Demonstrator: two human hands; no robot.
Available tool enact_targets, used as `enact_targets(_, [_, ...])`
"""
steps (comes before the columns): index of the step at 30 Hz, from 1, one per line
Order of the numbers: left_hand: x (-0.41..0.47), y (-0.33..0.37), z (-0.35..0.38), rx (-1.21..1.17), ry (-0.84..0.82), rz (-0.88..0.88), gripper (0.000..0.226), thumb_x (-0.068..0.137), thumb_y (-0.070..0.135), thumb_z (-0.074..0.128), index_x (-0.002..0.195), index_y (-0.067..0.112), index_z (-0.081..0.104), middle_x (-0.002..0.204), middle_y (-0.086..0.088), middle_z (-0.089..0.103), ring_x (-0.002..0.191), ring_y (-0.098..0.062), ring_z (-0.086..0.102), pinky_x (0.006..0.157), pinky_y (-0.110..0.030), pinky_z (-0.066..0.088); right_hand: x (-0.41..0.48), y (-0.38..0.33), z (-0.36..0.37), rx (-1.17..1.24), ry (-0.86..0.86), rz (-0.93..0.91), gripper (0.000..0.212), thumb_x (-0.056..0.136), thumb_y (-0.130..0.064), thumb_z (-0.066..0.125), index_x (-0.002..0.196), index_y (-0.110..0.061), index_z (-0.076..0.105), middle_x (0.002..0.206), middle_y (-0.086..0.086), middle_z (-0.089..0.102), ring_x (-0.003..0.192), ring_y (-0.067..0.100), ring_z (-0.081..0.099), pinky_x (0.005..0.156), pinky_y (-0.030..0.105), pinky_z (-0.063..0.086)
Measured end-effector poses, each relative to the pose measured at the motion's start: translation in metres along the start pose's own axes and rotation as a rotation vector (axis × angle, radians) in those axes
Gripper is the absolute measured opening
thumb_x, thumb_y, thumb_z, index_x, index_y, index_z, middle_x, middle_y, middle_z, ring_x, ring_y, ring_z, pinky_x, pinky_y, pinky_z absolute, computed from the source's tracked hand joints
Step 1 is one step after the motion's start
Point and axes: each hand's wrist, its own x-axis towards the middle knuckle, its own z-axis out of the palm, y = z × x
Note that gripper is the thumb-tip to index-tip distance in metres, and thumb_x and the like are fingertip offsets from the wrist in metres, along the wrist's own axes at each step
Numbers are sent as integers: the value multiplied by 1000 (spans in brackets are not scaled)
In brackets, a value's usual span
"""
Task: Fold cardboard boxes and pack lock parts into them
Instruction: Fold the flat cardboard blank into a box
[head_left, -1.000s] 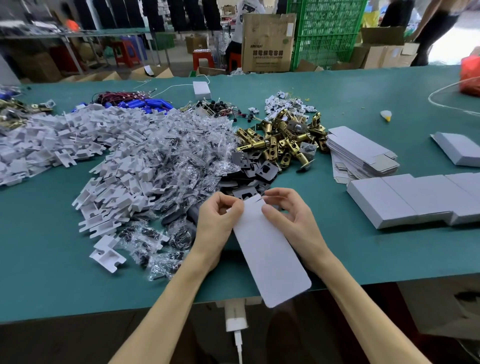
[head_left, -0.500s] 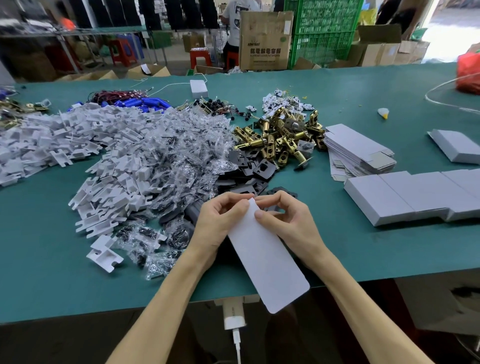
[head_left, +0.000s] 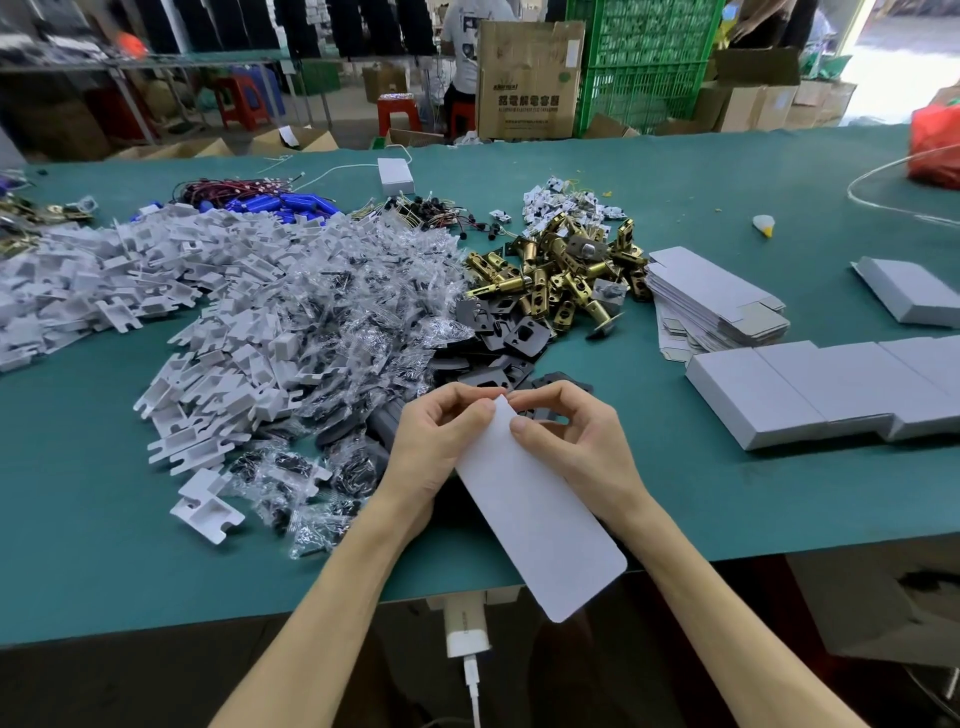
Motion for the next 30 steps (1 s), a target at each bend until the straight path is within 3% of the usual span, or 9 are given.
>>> enact_targets(4, [0, -1, 1, 5, 9, 21, 19, 84, 28, 71, 95, 16, 80, 87, -3, 75, 79, -16, 62, 69, -28, 51, 1, 1, -1, 17, 13, 16, 16, 90, -14, 74, 105, -10, 71, 108, 5, 74, 82, 25, 74, 67, 51, 59])
enact_targets(14, [2, -4, 1, 65, 5, 50, 15, 86, 29, 68, 90, 20, 79, 86, -3, 74, 78, -17, 60, 71, -34, 48, 0, 0, -2, 25, 16, 16, 12, 91, -12, 73, 103, -11, 72, 103, 2, 75, 79, 20, 74, 63, 40, 59])
enact_targets(18, [1, -5, 3, 73, -3, 80, 22, 88, 31, 70, 99, 15, 80, 91, -4, 77, 80, -13, 63, 71, -27, 50, 1, 2, -2, 30, 42, 16, 11, 92, -9, 73, 103, -11, 72, 103, 2, 75, 82, 20, 73, 66, 39, 59])
enact_targets(24, [0, -7, 0, 71, -73, 112, 28, 91, 27, 76, 118, 18, 77, 113, -8, 78, 96, -17, 69, 85, -36, 56, 4, 4, -4, 19, 154, -18, 16, 92, -10, 70, 107, -8, 68, 103, 2, 73, 89, 6, 70, 72, 21, 55])
enact_targets(30, [-1, -8, 0, 24, -22, 120, 28, 89, 28, 76, 115, 16, 75, 111, -11, 77, 97, -19, 71, 83, -37, 59, 4, 4, -5, 21, 158, -22, 25, 96, -8, 67, 119, -17, 70, 113, 2, 72, 101, 10, 70, 77, 24, 57])
